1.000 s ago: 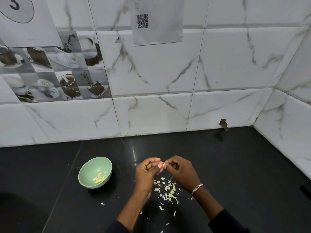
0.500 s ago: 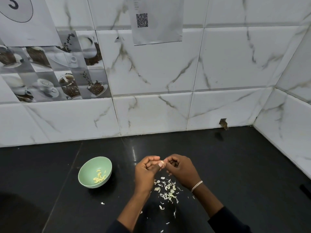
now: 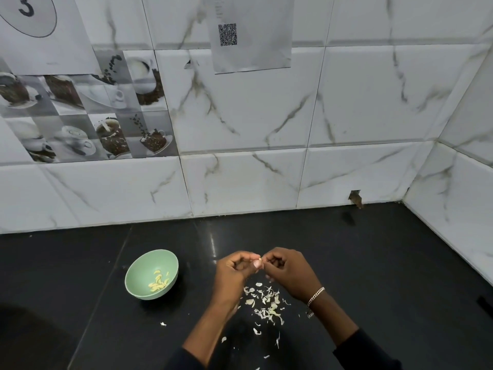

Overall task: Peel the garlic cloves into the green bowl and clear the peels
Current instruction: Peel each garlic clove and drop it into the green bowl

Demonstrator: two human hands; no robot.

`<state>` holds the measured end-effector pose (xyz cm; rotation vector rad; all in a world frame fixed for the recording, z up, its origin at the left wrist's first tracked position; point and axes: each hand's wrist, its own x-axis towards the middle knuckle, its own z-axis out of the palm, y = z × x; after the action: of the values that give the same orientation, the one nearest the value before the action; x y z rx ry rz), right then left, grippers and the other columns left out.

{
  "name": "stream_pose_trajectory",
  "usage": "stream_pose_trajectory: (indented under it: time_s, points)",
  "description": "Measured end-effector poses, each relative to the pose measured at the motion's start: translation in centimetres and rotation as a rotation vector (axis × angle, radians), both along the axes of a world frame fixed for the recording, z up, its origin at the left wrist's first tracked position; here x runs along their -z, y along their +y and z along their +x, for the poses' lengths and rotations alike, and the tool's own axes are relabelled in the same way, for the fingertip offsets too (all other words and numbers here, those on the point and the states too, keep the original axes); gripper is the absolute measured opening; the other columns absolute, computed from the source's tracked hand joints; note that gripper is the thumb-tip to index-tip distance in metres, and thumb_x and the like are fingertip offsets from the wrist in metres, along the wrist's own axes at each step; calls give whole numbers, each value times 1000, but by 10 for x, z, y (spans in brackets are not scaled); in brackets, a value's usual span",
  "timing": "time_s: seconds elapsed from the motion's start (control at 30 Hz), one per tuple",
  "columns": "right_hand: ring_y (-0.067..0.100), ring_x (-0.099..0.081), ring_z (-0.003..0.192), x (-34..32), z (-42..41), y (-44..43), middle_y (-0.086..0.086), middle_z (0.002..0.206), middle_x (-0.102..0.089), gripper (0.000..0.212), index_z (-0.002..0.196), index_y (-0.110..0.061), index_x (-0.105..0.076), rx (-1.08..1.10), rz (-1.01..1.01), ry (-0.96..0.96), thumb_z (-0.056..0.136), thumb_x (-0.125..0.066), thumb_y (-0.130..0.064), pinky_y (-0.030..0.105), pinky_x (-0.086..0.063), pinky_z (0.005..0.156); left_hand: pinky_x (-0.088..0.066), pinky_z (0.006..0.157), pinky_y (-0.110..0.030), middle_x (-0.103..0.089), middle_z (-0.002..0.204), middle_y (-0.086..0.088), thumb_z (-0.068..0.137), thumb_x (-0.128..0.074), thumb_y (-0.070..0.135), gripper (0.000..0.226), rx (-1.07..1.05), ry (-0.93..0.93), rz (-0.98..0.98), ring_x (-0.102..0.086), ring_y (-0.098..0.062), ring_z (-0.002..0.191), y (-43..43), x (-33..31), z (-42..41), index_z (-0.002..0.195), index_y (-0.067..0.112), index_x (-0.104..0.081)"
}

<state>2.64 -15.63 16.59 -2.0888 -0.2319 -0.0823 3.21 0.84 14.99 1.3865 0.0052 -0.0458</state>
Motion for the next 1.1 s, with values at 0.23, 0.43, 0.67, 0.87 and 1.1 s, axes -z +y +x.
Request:
stream_pose_trajectory:
  time_s: [0.23,0.43,0.67,0.87,1.1]
  points:
    - [3,-51,53,1,2,1,4,64,-66,18,75,-18,-70,54,-45,-29,83,-74,-34,18,-40,52,-58,75,-26,-75,83,-11,83,-76,-4,12,26,-91,126,-70,-15,78,-3,-4,-3,90,5,-75]
    - [11,-62,55,-2,1,0,1,65,-70,7,78,-19,-72,58,-14,-21,85,-72,-20,25,-49,56,-56,74,-23,-76,84,-11,86,-70,-8,22,47,-35,34,-71,-17,80,-2,-7,-1,104,3,-74]
    - [14,-67,65,-5,0,-5,-3,76,-72,2,84,-21,-73,35,14,-57,84,-75,-21,27,-55,61,-59,81,-28,-76,97,-22,86,-70,-6,17,93,31,-67,-74,-28,93,2,-7,-2,103,-3,-74]
    - [11,-63,73,-10,-5,4,-4,83,-66,23,96,-19,-60,53,86,-168,83,-76,-9,23,-54,67,-59,86,-36,-77,94,-17,87,-72,-2,12,55,11,-7,-74,-29,92,-3,-10,-2,99,-1,-76]
    - [14,-64,76,-10,-4,7,-6,88,-64,39,112,-24,-51,-16,-21,-228,85,-75,-11,31,-57,70,-58,72,-21,-77,87,-16,85,-72,-7,13,-14,-13,-1,-74,-18,80,-3,-13,-4,96,-2,-76]
